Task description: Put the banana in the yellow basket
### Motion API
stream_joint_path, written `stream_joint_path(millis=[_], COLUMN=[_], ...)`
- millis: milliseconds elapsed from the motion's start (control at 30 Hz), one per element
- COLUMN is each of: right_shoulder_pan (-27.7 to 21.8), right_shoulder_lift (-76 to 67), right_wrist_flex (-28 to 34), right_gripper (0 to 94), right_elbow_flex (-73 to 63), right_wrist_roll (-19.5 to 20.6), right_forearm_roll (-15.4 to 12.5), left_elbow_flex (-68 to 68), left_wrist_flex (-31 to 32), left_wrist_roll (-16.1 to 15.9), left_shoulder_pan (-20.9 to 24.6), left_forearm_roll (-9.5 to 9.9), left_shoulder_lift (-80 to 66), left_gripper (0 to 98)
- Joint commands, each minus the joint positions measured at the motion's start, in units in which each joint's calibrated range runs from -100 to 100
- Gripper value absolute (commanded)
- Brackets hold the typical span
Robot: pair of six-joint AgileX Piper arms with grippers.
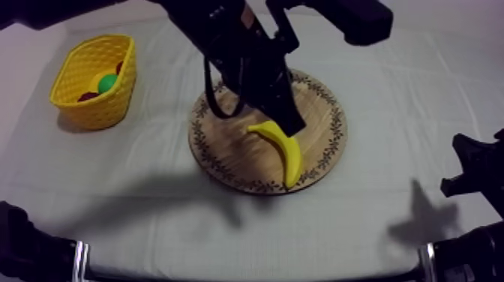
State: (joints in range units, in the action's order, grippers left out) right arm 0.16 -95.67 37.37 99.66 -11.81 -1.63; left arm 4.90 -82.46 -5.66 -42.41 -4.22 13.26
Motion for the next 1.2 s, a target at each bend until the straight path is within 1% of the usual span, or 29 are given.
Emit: stream_joint_path(millis=[0,133,267,400,467,533,600,733,867,1000,1167], right_shoulder_pan=[0.0,0.0,0.0,0.0,0.0,0.0,0.0,0.0,0.0,0.0,0.0], right_shoulder_lift=[0.0,0.0,0.0,0.0,0.0,0.0,0.0,0.0,0.0,0.0,0.0], right_wrist_flex=[0.0,0.0,0.0,0.0,0.0,0.0,0.0,0.0,0.0,0.0,0.0], right_gripper=[0.3,0.3,0.3,0.3,0.3,0.3,0.3,0.3,0.3,0.3,0.3], right_elbow_flex=[0.0,0.0,0.0,0.0,0.0,0.0,0.0,0.0,0.0,0.0,0.0], right_wrist_roll=[0.0,0.0,0.0,0.0,0.0,0.0,0.0,0.0,0.0,0.0,0.0], right_forearm_roll=[0.0,0.0,0.0,0.0,0.0,0.0,0.0,0.0,0.0,0.0,0.0], left_elbow_flex=[1.4,2.3,0.0,0.1,1.4,2.6,3.7,4.6,4.6,4.4,3.8], left_wrist_flex=[-1.4,-2.3,-0.3,-1.4,-2.5,-3.2,-3.8,-4.3,-4.4,-4.4,-4.4], left_wrist_roll=[-7.3,-14.0,-18.9,-21.3,-21.8,-22.0,-22.3,-22.7,-21.8,-20.3,-19.4], left_shoulder_pan=[-0.1,-0.7,-1.9,-3.2,-3.7,-4.1,-4.3,-4.2,-4.1,-4.2,-4.3], left_forearm_roll=[0.88,1.74,2.6,4.39,5.35,6.32,6.9,7.28,8.14,9.33,10.43], left_shoulder_lift=[0.2,1.0,2.2,3.4,3.9,4.2,4.5,4.9,5.3,5.6,6.5], left_gripper=[0.0,0.0,0.0,0.0,0.3,3.3,10.1,32.4,51.5,65.3,77.1])
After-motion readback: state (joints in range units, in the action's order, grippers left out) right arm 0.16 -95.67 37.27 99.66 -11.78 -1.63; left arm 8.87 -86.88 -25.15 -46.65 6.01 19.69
